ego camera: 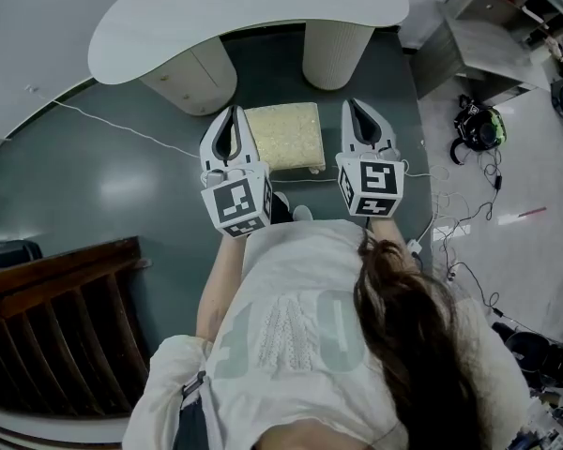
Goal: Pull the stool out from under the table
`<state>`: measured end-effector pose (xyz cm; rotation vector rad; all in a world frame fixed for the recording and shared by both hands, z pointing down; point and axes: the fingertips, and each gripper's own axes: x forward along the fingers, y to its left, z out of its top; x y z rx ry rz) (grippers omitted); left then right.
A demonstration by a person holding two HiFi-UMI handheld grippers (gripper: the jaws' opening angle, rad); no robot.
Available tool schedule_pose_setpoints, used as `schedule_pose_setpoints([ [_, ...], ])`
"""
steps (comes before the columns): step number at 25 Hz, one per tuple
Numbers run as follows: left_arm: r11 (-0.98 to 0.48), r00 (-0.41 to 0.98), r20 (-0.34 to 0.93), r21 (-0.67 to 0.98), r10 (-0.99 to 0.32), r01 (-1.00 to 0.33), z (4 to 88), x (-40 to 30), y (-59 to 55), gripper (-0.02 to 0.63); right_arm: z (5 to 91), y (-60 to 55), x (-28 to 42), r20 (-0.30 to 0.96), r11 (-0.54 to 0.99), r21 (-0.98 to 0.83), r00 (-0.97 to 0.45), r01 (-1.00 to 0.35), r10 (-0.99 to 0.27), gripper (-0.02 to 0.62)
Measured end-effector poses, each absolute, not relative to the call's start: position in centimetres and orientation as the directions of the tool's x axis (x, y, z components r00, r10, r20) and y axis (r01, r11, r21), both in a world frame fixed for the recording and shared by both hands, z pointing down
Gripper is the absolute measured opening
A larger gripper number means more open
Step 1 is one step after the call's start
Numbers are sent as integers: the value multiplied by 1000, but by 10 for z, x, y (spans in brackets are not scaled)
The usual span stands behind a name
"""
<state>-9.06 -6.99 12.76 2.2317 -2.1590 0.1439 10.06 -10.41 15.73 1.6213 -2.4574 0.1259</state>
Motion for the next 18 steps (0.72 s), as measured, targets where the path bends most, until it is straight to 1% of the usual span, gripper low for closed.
schedule_pose_setpoints([
  [4, -22, 17, 90, -58, -996, -998, 126, -93, -66, 29, 159, -101, 109, 211, 385, 20, -373, -923, -903, 31],
  [10, 13, -18, 90, -59, -996, -998, 127, -101, -56, 29, 165, -92, 107, 225, 409, 26, -394, -912, -891, 31],
  [18, 17, -22, 101, -49, -995, -999, 135, -106, -56, 29, 171, -92, 100, 228, 426, 43, -406, -904, -885, 31],
])
